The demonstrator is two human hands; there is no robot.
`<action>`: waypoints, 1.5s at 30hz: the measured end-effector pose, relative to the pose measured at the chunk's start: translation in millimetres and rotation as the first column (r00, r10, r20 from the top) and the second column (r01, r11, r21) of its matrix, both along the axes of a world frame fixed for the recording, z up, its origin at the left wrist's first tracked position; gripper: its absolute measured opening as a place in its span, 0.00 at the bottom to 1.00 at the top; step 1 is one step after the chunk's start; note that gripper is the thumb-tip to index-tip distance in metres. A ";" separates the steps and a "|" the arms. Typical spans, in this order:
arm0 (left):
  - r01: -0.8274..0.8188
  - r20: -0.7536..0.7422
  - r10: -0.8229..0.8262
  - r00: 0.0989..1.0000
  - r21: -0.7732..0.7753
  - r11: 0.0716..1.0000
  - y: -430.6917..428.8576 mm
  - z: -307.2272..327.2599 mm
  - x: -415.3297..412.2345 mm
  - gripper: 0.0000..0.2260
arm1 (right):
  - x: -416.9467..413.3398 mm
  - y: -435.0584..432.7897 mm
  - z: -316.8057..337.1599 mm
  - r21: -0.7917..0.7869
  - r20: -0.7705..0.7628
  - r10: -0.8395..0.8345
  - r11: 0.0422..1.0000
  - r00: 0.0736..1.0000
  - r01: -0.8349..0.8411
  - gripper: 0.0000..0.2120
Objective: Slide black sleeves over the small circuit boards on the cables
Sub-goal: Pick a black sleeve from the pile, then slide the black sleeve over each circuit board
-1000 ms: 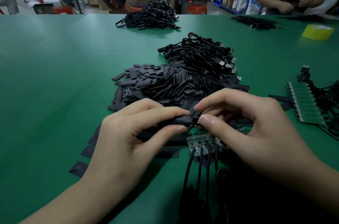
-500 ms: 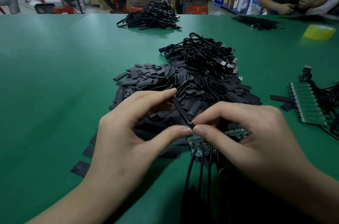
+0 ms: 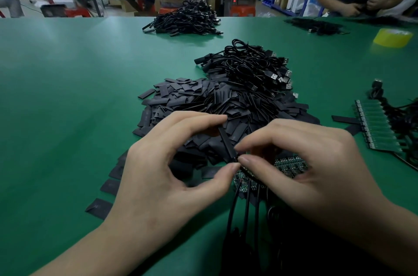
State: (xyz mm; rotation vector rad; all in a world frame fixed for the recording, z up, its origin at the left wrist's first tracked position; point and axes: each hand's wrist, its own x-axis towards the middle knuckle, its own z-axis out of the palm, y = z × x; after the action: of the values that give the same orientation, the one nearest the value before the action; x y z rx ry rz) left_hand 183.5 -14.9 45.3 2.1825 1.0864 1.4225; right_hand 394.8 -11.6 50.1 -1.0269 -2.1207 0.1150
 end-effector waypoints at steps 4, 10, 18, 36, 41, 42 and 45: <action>0.007 -0.002 -0.007 1.000 -0.009 1.000 -0.1 0.2 0.0 0.21 | 1.3 -5.0 7.5 0.085 0.032 -0.007 0.996 0.999 0.004 0.03; -0.031 0.015 0.031 0.999 -0.026 0.999 4.0 -3.6 -2.6 0.23 | 1.7 -5.8 13.2 -0.171 0.058 0.011 0.985 0.998 -0.001 0.06; -0.091 0.105 0.102 0.989 -0.106 0.990 10.5 -9.8 -7.9 0.23 | 5.3 -0.9 17.4 -0.194 0.287 0.018 0.980 0.958 0.040 0.12; -0.109 -0.593 0.074 0.802 -0.024 0.994 7.5 -21.0 1.9 0.29 | -3.3 262.7 95.9 0.224 0.677 -0.429 0.894 0.598 0.388 0.15; -0.100 -0.591 0.034 0.806 -0.079 0.992 8.1 -18.1 2.0 0.28 | -20.4 270.9 73.1 0.140 0.691 -0.369 0.912 0.622 0.385 0.18; -0.091 -0.584 0.023 0.811 -0.087 0.992 8.4 -17.5 1.8 0.27 | -20.9 262.3 70.0 0.129 0.650 -0.368 0.916 0.665 0.380 0.17; -0.040 -0.528 -0.035 0.849 -0.130 0.991 10.0 -14.6 1.3 0.25 | -15.9 214.9 65.7 0.075 0.491 -0.315 0.944 0.812 0.321 0.14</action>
State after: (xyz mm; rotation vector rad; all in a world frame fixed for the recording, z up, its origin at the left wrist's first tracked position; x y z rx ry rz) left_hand 184.8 -4.9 30.7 2.5368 1.3099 0.7145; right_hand 378.9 203.3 115.8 -1.5348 -2.3543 -0.3417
